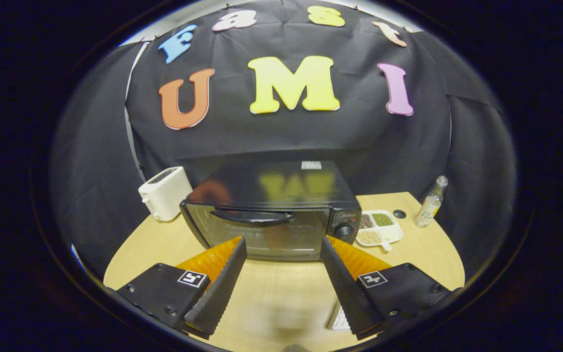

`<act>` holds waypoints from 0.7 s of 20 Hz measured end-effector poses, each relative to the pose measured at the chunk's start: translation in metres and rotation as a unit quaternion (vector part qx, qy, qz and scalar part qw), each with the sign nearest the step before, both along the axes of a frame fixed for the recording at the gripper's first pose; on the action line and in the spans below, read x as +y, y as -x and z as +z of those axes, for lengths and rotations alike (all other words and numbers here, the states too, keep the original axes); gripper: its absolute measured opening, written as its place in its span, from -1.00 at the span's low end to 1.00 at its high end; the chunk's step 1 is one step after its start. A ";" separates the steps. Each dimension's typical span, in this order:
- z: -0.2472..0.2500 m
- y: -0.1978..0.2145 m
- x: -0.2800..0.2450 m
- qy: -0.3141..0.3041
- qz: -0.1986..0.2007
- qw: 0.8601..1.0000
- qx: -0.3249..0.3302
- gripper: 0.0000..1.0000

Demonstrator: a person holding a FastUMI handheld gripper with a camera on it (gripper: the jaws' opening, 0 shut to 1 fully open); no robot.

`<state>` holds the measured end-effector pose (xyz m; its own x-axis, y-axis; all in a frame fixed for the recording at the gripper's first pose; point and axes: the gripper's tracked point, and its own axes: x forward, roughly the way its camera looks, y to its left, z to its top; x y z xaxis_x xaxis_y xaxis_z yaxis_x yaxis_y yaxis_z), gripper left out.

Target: Open the toaster oven, put the food inside, and close the toaster oven door.

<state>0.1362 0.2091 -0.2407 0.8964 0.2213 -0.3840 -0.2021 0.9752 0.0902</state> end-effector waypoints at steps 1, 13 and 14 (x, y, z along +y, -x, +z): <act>0.019 0.005 -0.008 -0.003 -0.004 1.000 -0.016 0.95; 0.240 0.109 -0.172 -0.005 -0.081 0.977 -0.196 0.96; 0.250 0.113 -0.183 -0.006 -0.087 0.976 -0.202 0.96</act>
